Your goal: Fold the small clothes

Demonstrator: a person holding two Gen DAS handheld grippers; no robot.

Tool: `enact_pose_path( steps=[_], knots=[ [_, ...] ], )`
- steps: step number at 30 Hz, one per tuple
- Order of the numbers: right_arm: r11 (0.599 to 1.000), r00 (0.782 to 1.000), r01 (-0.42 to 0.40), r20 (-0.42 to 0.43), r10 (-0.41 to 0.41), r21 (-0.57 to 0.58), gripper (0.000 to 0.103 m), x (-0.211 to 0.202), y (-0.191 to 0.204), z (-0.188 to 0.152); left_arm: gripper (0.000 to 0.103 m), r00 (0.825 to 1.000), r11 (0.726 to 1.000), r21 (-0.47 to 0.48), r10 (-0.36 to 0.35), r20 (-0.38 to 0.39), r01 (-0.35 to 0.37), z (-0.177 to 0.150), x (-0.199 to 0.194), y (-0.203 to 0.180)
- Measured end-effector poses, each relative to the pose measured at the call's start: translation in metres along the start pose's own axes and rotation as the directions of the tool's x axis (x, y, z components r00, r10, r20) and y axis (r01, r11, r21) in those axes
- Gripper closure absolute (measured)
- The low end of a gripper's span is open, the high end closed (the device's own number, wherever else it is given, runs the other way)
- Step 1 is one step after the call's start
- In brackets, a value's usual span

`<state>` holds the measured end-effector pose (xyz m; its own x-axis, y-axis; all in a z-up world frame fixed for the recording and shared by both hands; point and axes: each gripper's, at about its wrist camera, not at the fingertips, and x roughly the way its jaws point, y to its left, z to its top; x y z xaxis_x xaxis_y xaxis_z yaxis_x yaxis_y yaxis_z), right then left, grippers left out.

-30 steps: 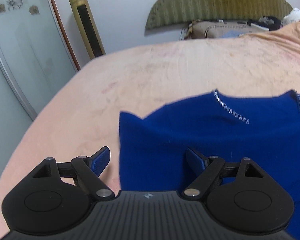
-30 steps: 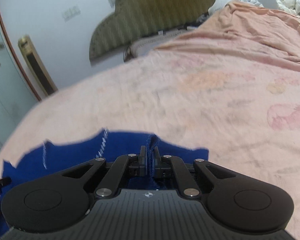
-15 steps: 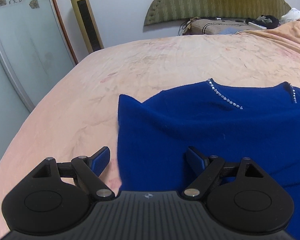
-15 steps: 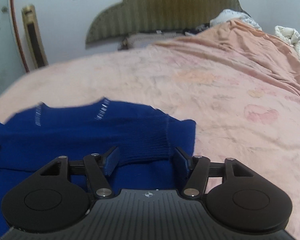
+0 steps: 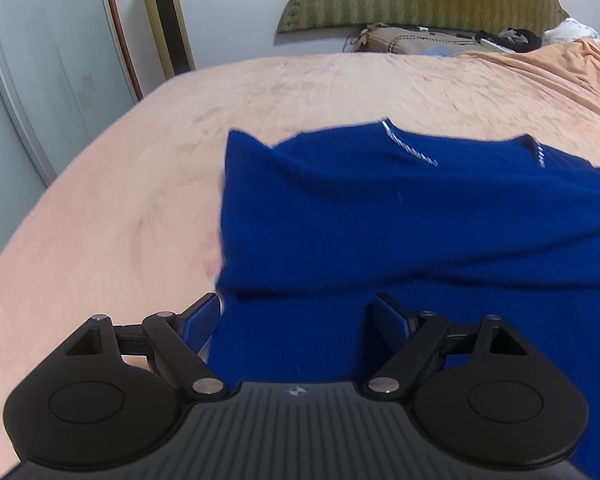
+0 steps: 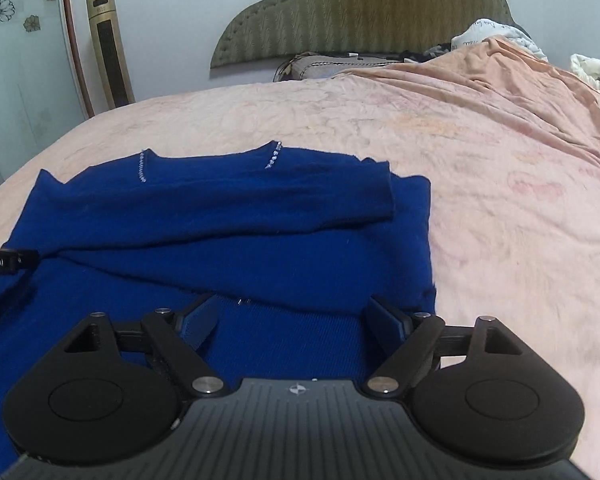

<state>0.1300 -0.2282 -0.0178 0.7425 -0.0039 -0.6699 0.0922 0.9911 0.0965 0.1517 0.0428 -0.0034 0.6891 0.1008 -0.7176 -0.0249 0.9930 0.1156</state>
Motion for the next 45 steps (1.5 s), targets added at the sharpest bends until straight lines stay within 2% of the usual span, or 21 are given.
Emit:
enact_pose_path(
  steps=[3, 6, 10, 15, 18, 25, 33, 38, 41, 45],
  knots=[
    [1.000, 1.000, -0.006, -0.005, 0.006, 0.015, 0.015, -0.006, 0.003, -0.010, 0.019, 1.000, 1.000, -0.020, -0.022, -0.015, 0.022, -0.013, -0.008, -0.002],
    [1.000, 1.000, -0.004, -0.003, 0.004, 0.026, 0.006, -0.010, 0.008, -0.019, 0.019, 0.999, 0.998, -0.044, -0.034, -0.019, 0.033, -0.024, -0.016, -0.003],
    [0.999, 0.999, 0.043, 0.003, -0.043, -0.015, 0.000, -0.011, 0.019, -0.030, 0.018, 0.999, 0.998, -0.058, -0.032, 0.001, 0.032, -0.037, -0.024, -0.004],
    [0.995, 0.997, 0.080, 0.003, -0.080, -0.055, 0.000, -0.010, 0.026, -0.034, 0.013, 0.998, 0.997, -0.080, -0.006, 0.058, 0.011, -0.050, -0.027, -0.004],
    [0.995, 0.997, 0.079, 0.001, -0.080, -0.055, 0.000, -0.009, 0.025, -0.035, 0.005, 0.992, 0.996, -0.082, 0.039, 0.120, -0.029, -0.061, -0.027, -0.008],
    [0.996, 0.997, 0.075, 0.004, -0.075, -0.045, 0.000, -0.009, 0.023, -0.037, 0.000, 0.994, 0.990, -0.138, 0.027, 0.109, -0.012, -0.060, -0.022, 0.000],
    [0.996, 0.997, 0.074, 0.013, -0.074, -0.049, 0.000, -0.014, 0.024, -0.042, 0.000, 0.993, 0.991, -0.136, 0.030, 0.111, -0.015, -0.061, -0.023, 0.000],
    [0.993, 0.996, 0.089, 0.031, -0.086, -0.075, 0.000, -0.028, 0.030, -0.054, 0.000, 0.994, 0.992, -0.124, -0.016, 0.104, 0.029, -0.070, -0.034, 0.004],
    [0.992, 0.995, 0.090, 0.043, -0.087, -0.090, 0.000, -0.032, 0.032, -0.058, 0.000, 0.994, 0.996, -0.083, -0.001, 0.114, 0.011, -0.078, -0.043, -0.002],
    [0.990, 0.994, 0.101, 0.046, -0.097, -0.095, 0.000, -0.031, 0.034, -0.057, 0.000, 0.994, 0.995, -0.101, -0.014, 0.108, 0.025, -0.079, -0.041, 0.001]
  ],
)
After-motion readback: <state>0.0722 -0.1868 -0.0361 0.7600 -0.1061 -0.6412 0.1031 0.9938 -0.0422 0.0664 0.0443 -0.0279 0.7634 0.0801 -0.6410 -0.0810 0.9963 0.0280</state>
